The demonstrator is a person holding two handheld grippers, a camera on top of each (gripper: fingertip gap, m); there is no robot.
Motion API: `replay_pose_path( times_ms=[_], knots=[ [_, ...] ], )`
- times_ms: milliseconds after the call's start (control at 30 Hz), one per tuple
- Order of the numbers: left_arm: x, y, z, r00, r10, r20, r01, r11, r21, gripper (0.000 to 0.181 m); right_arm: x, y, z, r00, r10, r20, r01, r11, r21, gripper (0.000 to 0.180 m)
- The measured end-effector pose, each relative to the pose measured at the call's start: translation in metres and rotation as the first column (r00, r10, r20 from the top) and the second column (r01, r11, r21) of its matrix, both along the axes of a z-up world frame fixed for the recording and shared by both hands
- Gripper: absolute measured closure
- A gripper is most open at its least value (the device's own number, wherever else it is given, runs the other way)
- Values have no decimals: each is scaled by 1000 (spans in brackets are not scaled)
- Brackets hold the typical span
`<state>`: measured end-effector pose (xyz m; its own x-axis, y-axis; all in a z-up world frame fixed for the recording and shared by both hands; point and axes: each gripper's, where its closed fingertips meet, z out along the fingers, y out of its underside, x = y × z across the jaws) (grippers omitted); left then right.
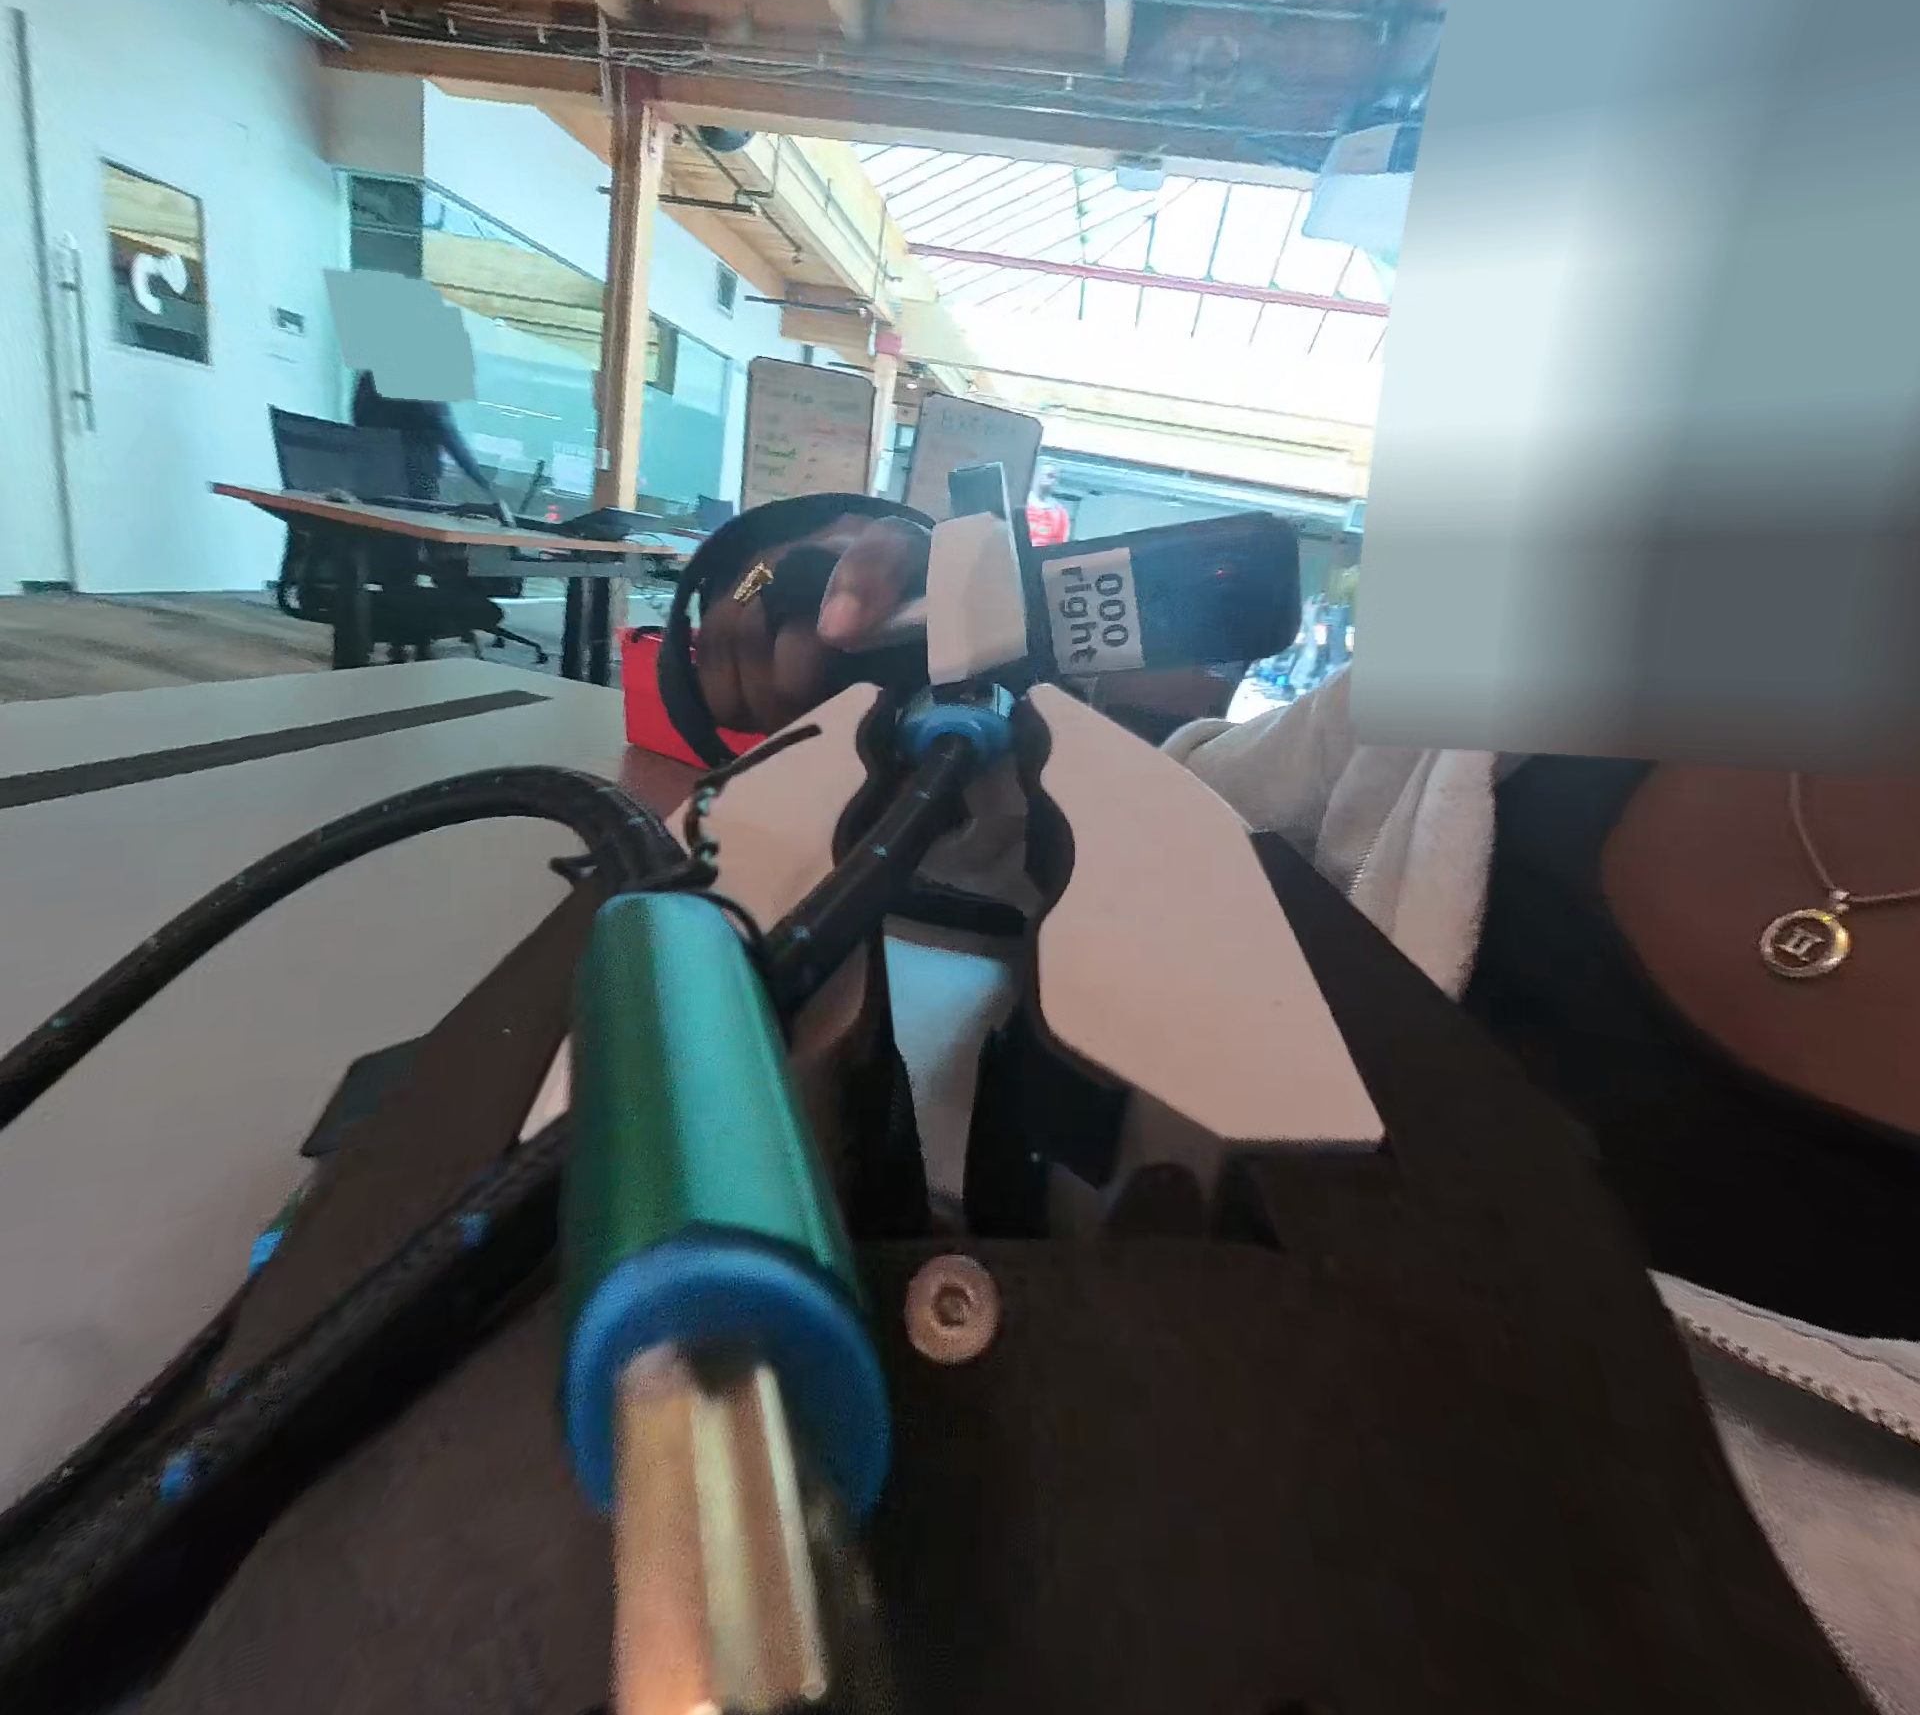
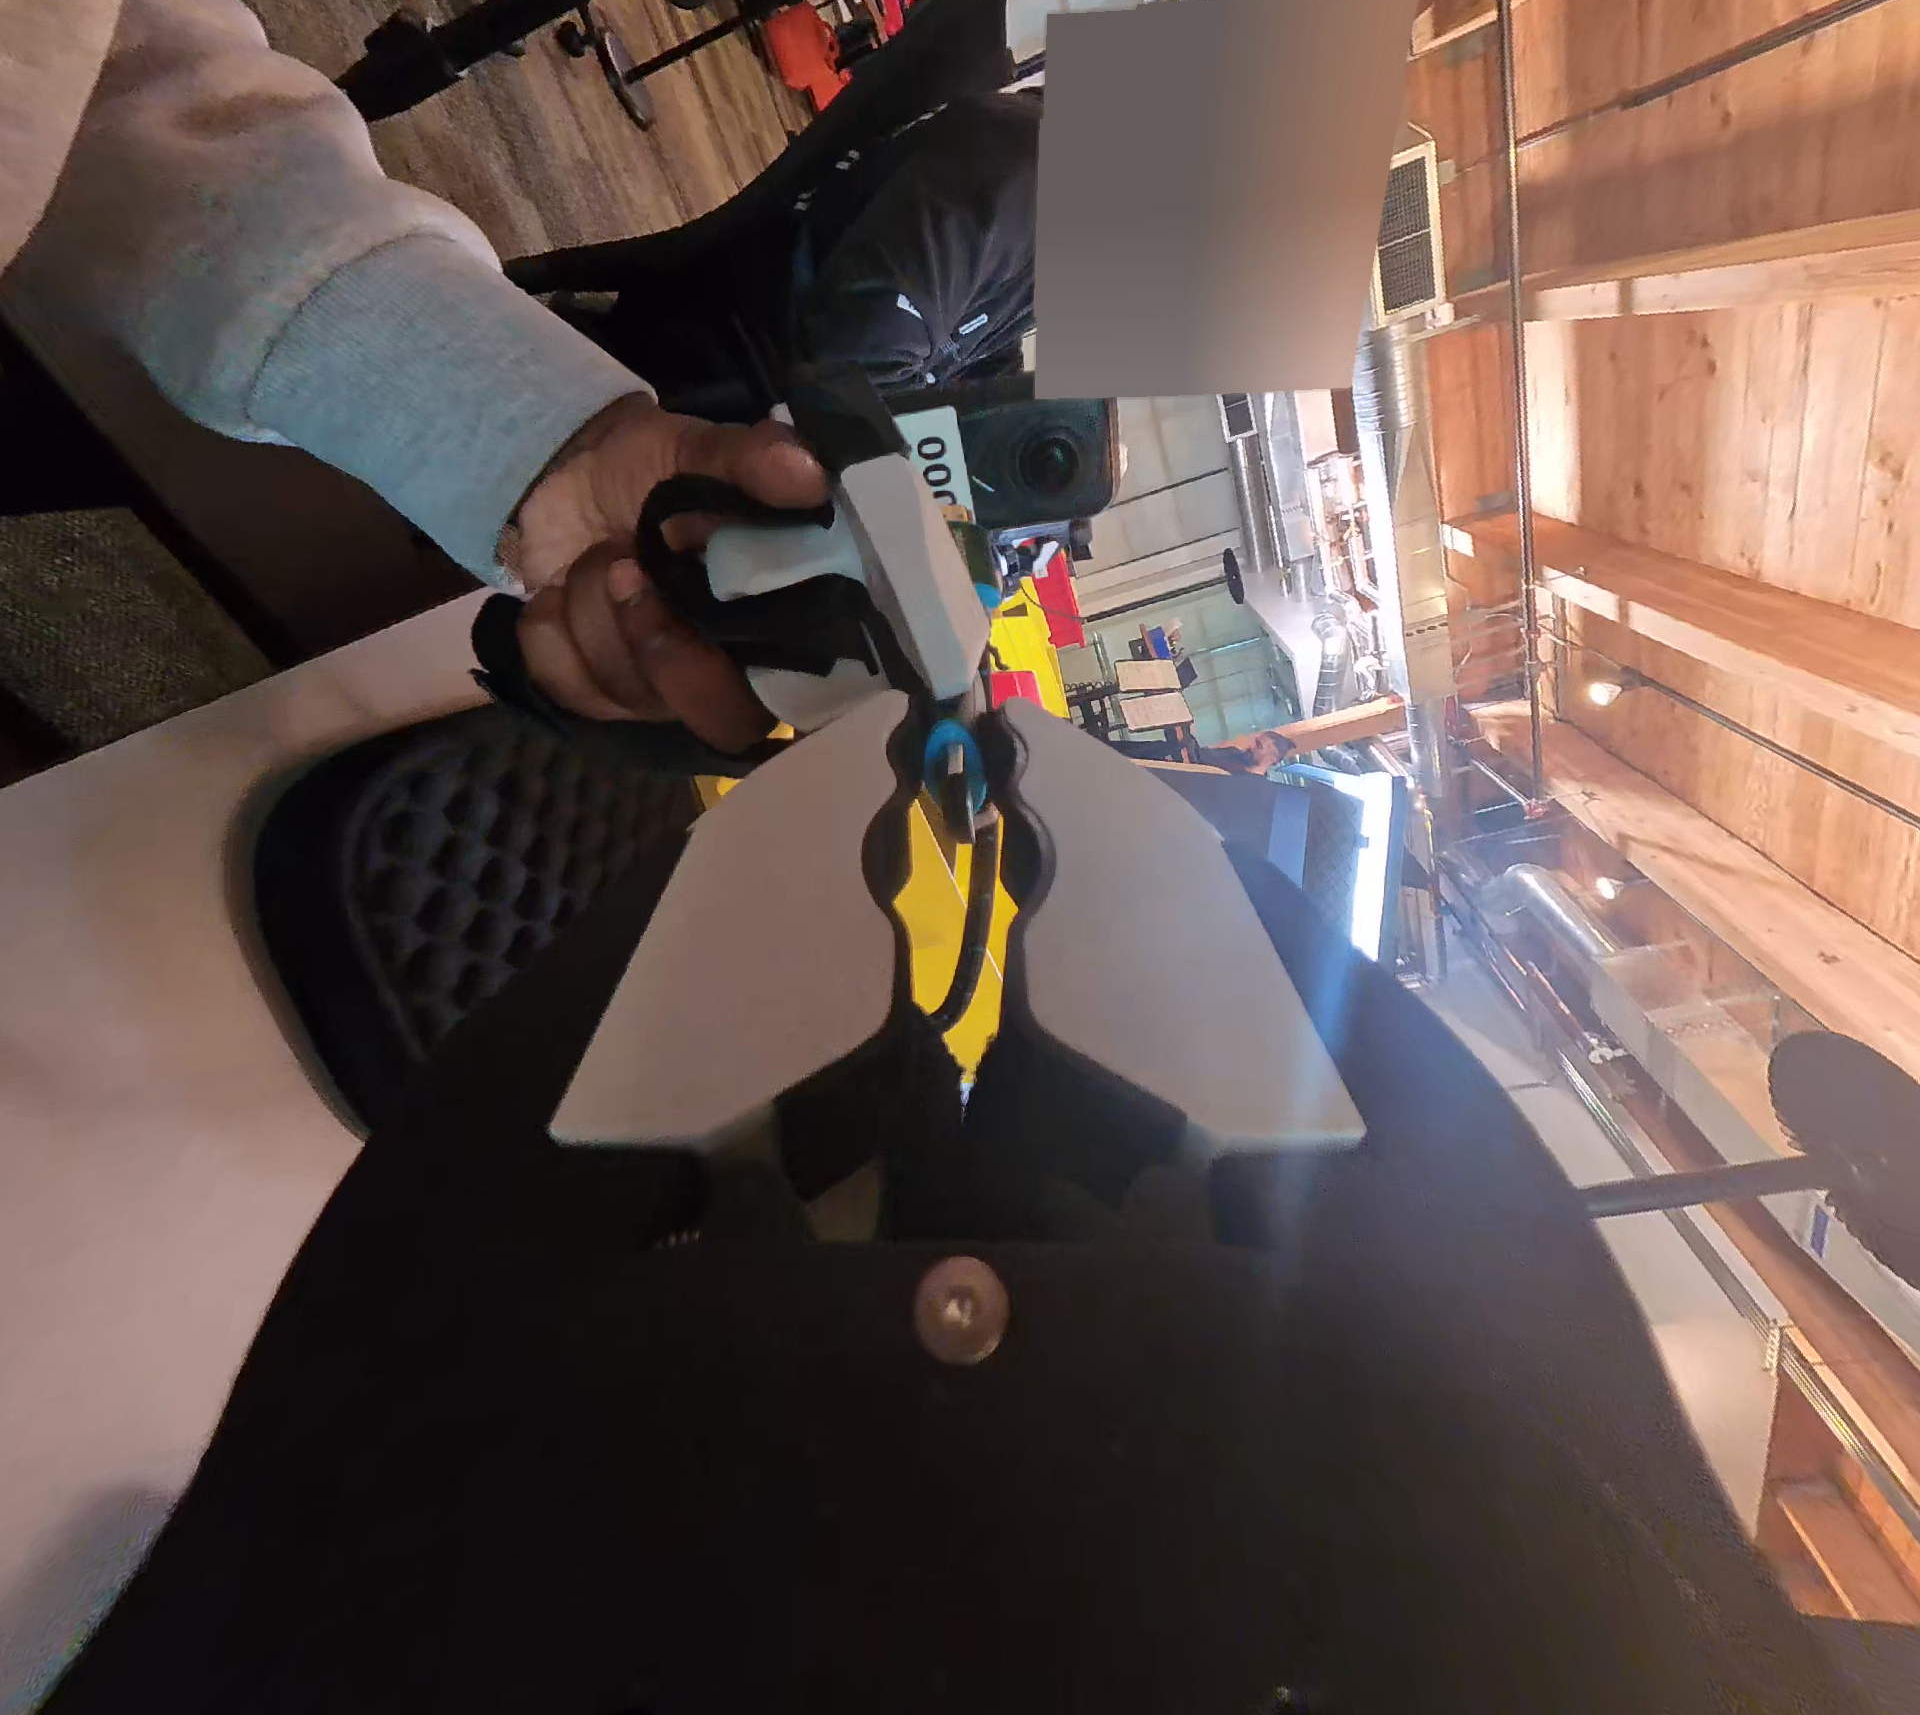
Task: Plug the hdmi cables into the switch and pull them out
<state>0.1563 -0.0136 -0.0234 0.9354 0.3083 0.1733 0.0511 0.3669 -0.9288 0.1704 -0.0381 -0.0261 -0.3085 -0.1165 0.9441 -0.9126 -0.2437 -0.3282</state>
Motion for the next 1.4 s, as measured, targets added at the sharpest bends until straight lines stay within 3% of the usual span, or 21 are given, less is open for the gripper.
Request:
replay_pose_path(
  times_ms=[33,300,567,700,833,1067,1233,1400],
  knots=[
    [1,0,0,1000,9,-9,-9,1000,-10,160,1,0,0,1000,5,2,-5,1000,0,168],
    [-1,1,1,999,40,-20,-40,999,-16,161,-1,2,1,999,13,47,-13,1000,-1,168],
    [-15,-10,-4,978,197,-64,-202,975,-87,161,-18,4,-3,950,-1,312,-36,993,114,166],
    [-22,-25,-9,959,270,-82,-278,954,-111,161,-32,12,-1,844,-50,535,-82,972,219,163],
    [-27,-38,-12,934,336,-123,-352,926,-140,161,-53,19,-8,692,-196,695,-113,921,372,134],
    [-20,-47,-12,907,345,-242,-390,905,-172,161,-82,37,-49,548,-523,653,-142,711,688,101],
    [-17,-53,-11,901,348,-260,-396,904,-163,161,-114,61,-71,528,-735,426,-42,478,877,74],
    [-18,-59,-14,898,357,-256,-404,900,-163,161,-131,83,-74,516,-830,210,48,272,961,72]
  ],
)
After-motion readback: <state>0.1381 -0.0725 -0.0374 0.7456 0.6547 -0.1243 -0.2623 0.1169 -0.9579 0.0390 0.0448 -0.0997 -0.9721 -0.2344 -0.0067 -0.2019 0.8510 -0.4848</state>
